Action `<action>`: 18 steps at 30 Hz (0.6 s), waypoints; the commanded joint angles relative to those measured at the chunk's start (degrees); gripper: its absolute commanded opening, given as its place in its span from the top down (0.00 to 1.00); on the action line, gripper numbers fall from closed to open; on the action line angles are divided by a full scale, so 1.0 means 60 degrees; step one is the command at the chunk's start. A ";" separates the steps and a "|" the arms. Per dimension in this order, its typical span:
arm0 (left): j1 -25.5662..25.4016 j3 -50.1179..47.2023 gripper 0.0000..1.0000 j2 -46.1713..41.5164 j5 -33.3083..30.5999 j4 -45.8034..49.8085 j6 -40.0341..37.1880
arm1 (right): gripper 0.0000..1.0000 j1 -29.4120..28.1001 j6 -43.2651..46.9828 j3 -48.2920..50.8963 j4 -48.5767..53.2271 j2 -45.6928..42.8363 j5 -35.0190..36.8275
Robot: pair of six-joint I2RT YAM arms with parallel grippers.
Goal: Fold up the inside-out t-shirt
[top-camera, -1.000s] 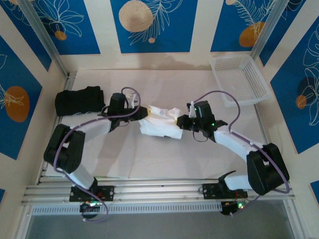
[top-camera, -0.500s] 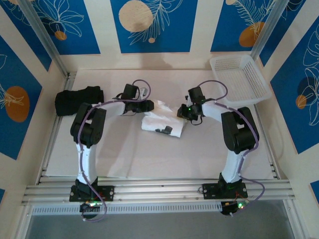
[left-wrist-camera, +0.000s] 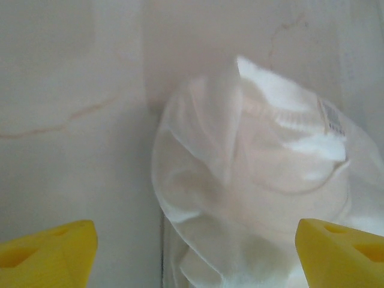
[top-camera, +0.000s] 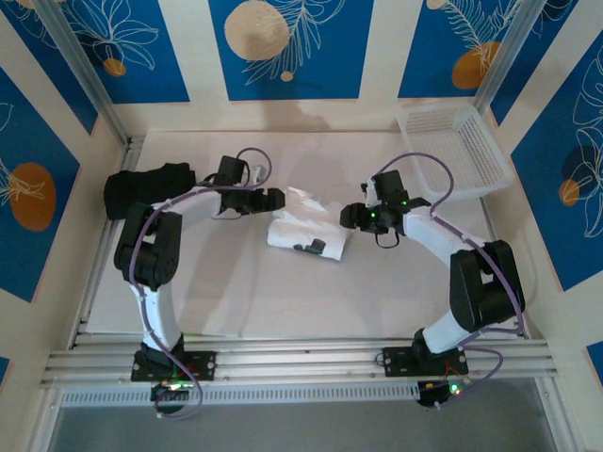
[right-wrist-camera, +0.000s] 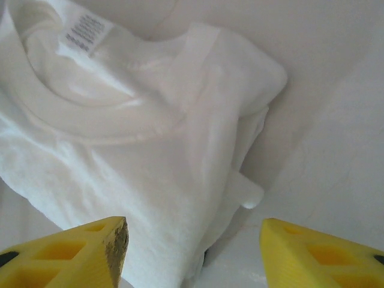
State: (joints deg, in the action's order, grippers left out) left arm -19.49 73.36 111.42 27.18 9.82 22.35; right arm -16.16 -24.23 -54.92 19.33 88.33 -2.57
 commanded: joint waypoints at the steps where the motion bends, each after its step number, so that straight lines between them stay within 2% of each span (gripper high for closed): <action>1: -0.0234 -0.0016 0.13 0.0259 0.0710 0.0291 -0.0088 | 0.39 -0.0089 -0.0300 0.0322 -0.0222 0.0012 -0.0490; 7: -0.0669 0.0109 0.13 0.0733 0.1098 0.0160 -0.0023 | 0.39 -0.0101 -0.0506 0.0661 -0.0511 -0.0027 -0.0704; 12: -0.1120 0.0136 0.17 0.1014 0.1100 0.0121 -0.0022 | 0.39 -0.0079 -0.0505 0.0796 -0.0526 -0.0117 -0.0641; 15: -0.1269 0.0122 0.21 0.1213 0.1262 0.0008 0.0068 | 0.40 -0.0074 -0.0532 0.0884 -0.0599 -0.0177 -0.0645; 18: -0.1391 0.0038 0.30 0.1236 0.1571 -0.0346 0.0261 | 0.40 -0.0047 -0.0568 0.0991 -0.0695 -0.0177 -0.0655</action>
State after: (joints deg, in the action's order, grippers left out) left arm -26.11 73.67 116.71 32.60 8.36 22.61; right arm -16.47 -26.59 -49.84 16.08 88.31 -4.97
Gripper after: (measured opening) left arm 0.722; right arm 0.603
